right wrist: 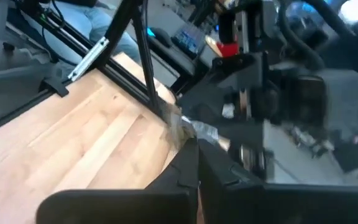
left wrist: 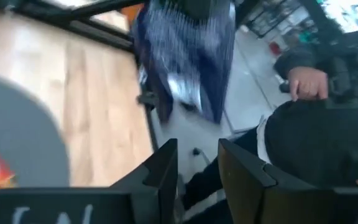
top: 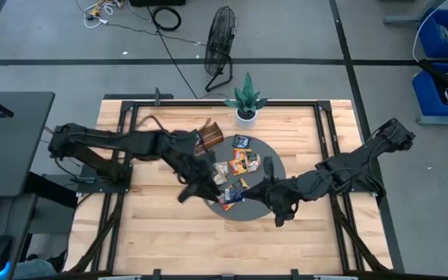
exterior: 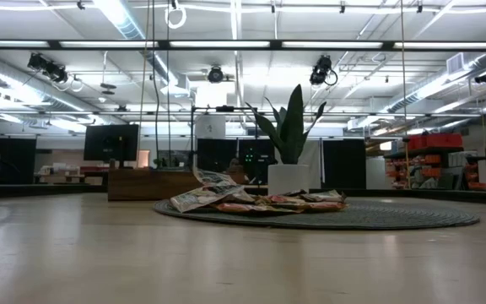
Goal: Pick & Place Tea
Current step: Put the purple tea bag into the middle section of the wooden organizer
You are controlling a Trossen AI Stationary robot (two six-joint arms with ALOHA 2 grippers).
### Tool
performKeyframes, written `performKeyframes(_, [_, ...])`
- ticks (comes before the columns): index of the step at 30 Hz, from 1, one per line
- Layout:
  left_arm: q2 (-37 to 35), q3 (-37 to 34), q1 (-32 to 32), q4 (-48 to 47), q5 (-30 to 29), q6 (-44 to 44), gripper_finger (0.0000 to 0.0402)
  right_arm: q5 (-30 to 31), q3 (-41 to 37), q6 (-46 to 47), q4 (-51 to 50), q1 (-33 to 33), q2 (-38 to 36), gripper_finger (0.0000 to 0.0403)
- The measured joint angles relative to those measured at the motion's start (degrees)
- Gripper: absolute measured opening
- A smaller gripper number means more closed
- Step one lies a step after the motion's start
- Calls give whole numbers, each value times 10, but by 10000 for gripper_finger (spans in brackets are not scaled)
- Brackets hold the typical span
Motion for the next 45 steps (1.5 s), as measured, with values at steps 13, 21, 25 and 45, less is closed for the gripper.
performKeyframes(13, [-156,1,-35,-145,-338,83,93,-3,263,312,-339,-88,71,0])
performKeyframes(21, [-134,1,-55,-138,-376,164,106,-116,443,332,-543,-173,205,0])
performKeyframes(25, [-109,1,-54,-137,-403,168,120,-128,490,324,-584,-190,259,0])
performKeyframes(45, [-175,1,-175,-222,-543,118,76,-197,478,241,-515,-335,340,0])
